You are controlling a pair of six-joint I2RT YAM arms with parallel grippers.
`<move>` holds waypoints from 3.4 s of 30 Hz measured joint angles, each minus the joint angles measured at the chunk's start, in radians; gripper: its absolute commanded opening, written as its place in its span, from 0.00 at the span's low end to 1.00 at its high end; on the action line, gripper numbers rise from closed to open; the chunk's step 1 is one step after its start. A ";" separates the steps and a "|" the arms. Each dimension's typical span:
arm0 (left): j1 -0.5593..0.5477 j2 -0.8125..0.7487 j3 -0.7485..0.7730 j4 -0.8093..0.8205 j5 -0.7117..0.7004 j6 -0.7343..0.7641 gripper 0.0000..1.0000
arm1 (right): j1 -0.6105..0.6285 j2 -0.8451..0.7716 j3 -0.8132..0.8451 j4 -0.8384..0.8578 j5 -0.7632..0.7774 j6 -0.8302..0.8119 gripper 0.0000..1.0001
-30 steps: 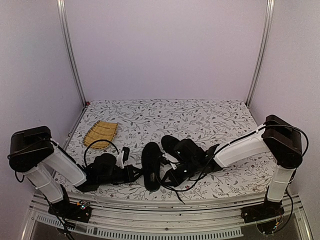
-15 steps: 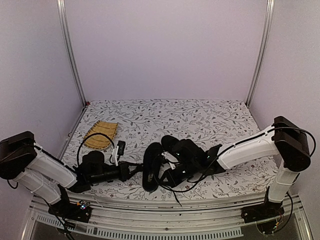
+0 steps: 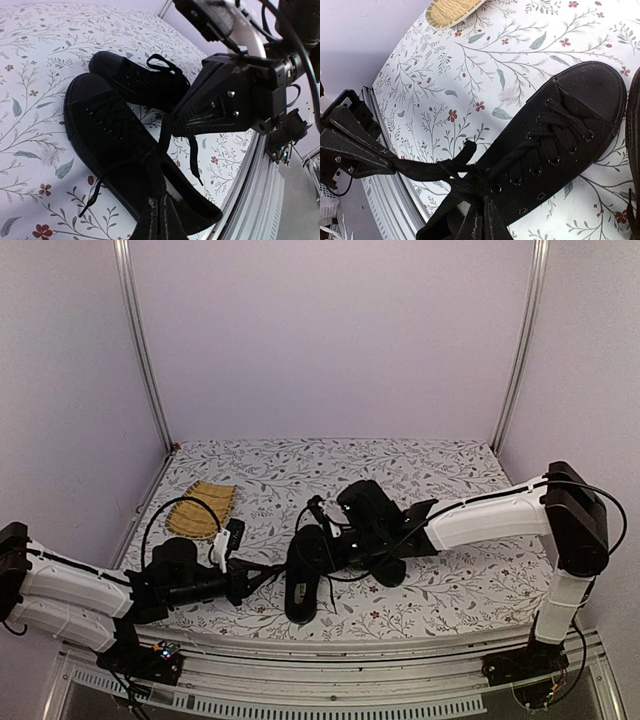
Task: Tie the shoes
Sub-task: Adjust the loop with the shoelace from the half-tied shoelace, then cross the half-tied shoelace with the shoelace loop.
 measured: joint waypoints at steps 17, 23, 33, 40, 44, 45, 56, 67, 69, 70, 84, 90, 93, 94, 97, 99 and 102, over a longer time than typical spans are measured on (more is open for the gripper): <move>0.002 0.109 0.050 -0.106 0.084 0.085 0.34 | 0.017 0.095 0.042 -0.006 -0.072 -0.039 0.02; 0.005 -0.012 0.067 -0.235 0.062 0.096 0.69 | 0.036 0.095 0.033 0.008 -0.083 -0.032 0.02; 0.140 -0.124 0.194 -0.490 0.061 0.084 0.59 | 0.043 0.095 0.012 0.035 -0.089 -0.028 0.02; 0.220 0.043 0.283 -0.500 0.182 0.093 0.39 | 0.043 0.095 -0.011 0.056 -0.089 -0.024 0.02; 0.229 0.146 0.320 -0.467 0.251 0.110 0.35 | 0.043 0.095 -0.015 0.061 -0.089 -0.024 0.02; 0.229 0.164 0.322 -0.458 0.263 0.113 0.35 | 0.043 0.095 -0.016 0.062 -0.089 -0.024 0.02; 0.231 0.235 0.322 -0.364 0.395 0.120 0.31 | 0.043 0.095 -0.018 0.072 -0.089 -0.023 0.02; 0.232 0.291 0.323 -0.317 0.426 0.114 0.09 | 0.043 0.095 -0.018 0.072 -0.089 -0.023 0.02; 0.232 0.292 0.323 -0.304 0.430 0.114 0.09 | 0.043 0.095 -0.018 0.072 -0.089 -0.022 0.02; 0.232 0.292 0.323 -0.298 0.431 0.114 0.09 | 0.043 0.095 -0.018 0.072 -0.089 -0.020 0.02; 0.232 0.331 0.280 -0.223 0.442 0.056 0.24 | 0.043 0.095 -0.016 0.081 -0.081 0.007 0.02; 0.232 0.349 0.266 -0.192 0.442 0.033 0.23 | 0.043 0.095 -0.005 0.082 -0.076 0.017 0.02; 0.232 0.358 0.265 -0.172 0.450 0.027 0.15 | 0.043 0.095 -0.002 0.084 -0.076 0.018 0.02; 0.232 0.362 0.264 -0.162 0.455 0.023 0.10 | 0.043 0.095 -0.001 0.084 -0.074 0.018 0.02; 0.232 0.370 0.255 -0.134 0.466 0.007 0.02 | 0.043 0.095 0.009 0.084 -0.068 0.020 0.02; 0.232 0.371 0.248 -0.126 0.473 0.005 0.00 | 0.043 0.095 0.016 0.089 -0.062 0.024 0.02; 0.230 0.371 0.245 -0.112 0.478 0.005 0.00 | 0.043 0.097 0.024 0.097 -0.057 0.029 0.02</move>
